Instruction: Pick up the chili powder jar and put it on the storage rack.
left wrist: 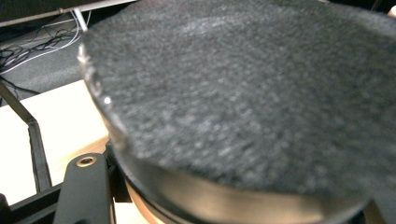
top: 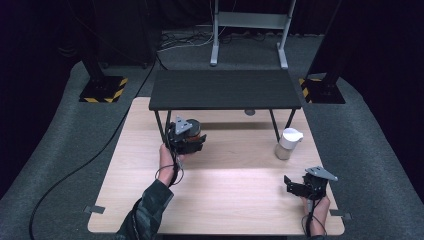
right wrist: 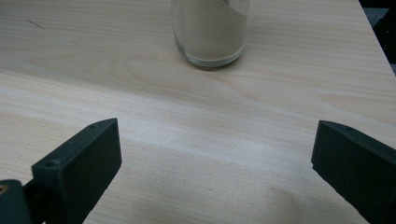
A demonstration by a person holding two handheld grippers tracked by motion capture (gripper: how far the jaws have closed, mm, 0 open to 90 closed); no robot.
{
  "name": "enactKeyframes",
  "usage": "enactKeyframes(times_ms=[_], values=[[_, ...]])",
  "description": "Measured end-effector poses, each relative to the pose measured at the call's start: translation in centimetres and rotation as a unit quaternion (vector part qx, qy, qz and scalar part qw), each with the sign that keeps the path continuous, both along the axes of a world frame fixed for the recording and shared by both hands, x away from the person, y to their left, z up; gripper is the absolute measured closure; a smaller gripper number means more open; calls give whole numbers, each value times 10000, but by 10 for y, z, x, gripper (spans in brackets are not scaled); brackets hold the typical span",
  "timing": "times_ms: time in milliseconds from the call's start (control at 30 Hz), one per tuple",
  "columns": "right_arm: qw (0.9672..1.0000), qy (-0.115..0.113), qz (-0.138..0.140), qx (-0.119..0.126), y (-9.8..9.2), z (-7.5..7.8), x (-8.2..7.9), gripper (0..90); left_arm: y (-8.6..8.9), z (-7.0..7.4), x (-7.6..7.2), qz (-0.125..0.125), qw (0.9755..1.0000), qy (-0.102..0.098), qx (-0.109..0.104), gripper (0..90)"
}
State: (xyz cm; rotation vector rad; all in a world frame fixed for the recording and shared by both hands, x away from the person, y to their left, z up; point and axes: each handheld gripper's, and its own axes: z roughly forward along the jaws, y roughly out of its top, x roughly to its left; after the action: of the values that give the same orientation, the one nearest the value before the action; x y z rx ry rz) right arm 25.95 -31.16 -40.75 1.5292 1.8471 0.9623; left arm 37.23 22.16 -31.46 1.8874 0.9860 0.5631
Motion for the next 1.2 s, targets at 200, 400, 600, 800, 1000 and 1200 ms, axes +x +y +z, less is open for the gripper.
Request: enactKeyframes(times_ms=[200, 400, 600, 800, 1000, 1200], values=[[10000, -1, 1, -5, 0, 0, 0, 7, -3, 6, 3, -52, 10000, -32, 24, 313], [10000, 3, 8, -1, 0, 0, 0, 7, -7, 10, 6, -80, 10000, -44, 33, 313], [10000, 22, 30, -25, 0, 0, 1, 7, -11, 15, 11, -116, 9999, -48, 58, 313], [10000, 29, 35, -20, 0, 1, 1, 7, -12, 18, 15, -139, 9999, -32, 37, 313], [10000, 35, 39, -16, 0, 1, 2, 7, -13, 22, 19, -167, 9998, -31, 47, 313], [10000, 31, 41, -12, 0, 1, 2, 7, -15, 27, 22, -184, 9998, -39, 52, 313]])
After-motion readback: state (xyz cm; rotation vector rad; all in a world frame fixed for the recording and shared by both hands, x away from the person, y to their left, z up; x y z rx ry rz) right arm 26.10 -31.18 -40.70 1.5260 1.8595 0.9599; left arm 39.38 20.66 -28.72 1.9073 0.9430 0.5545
